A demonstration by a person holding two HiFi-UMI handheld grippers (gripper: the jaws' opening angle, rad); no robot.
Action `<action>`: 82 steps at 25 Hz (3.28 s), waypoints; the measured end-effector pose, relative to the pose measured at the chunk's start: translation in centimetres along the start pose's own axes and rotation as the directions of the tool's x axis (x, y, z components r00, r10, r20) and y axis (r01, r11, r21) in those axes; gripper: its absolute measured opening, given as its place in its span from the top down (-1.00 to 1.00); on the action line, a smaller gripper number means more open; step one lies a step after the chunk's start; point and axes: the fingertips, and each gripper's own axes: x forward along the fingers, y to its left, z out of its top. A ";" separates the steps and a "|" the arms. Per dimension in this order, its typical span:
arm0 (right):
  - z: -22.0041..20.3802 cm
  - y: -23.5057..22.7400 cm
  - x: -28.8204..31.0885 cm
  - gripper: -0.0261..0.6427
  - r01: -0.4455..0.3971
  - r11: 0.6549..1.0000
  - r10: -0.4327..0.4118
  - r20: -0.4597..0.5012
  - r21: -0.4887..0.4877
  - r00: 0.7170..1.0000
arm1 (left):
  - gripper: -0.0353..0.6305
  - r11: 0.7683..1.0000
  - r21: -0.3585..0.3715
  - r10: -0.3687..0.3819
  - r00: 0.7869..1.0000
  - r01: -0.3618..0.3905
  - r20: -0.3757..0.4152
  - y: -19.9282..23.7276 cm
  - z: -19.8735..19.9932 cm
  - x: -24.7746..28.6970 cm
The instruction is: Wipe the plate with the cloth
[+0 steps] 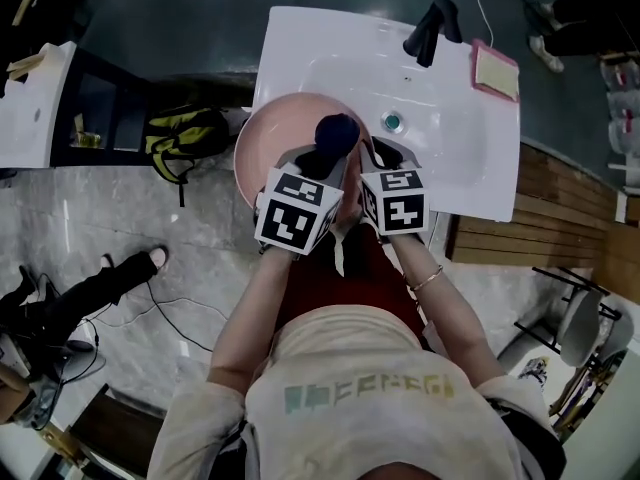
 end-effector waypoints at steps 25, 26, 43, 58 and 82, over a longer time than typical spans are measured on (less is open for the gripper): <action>-0.5 0.0 0.2 0.72 -0.047 0.998 0.047 -0.008 -0.042 0.999 | 0.65 0.983 -0.057 0.172 0.982 -0.177 -0.079 5.1 -2.9 -0.1; -0.5 0.0 0.2 0.72 -0.046 0.998 0.046 -0.008 -0.042 0.999 | 0.65 0.981 -0.057 0.180 0.980 -0.185 -0.080 5.3 -3.0 -0.3; -0.6 0.2 0.1 0.72 -0.027 0.998 0.027 -0.008 -0.048 1.000 | 0.65 0.942 0.055 0.336 0.935 -0.332 -0.113 9.3 -3.4 -2.5; -0.5 -0.2 0.1 0.72 -0.029 0.999 0.029 0.006 -0.046 1.000 | 0.65 0.976 -0.112 0.194 0.980 -0.187 0.046 4.3 -0.3 -5.1; -0.2 0.5 0.8 0.72 -0.034 0.996 0.037 0.026 -0.080 0.999 | 0.65 0.996 -0.006 0.082 0.979 -0.084 -0.186 -1.1 -7.2 -1.9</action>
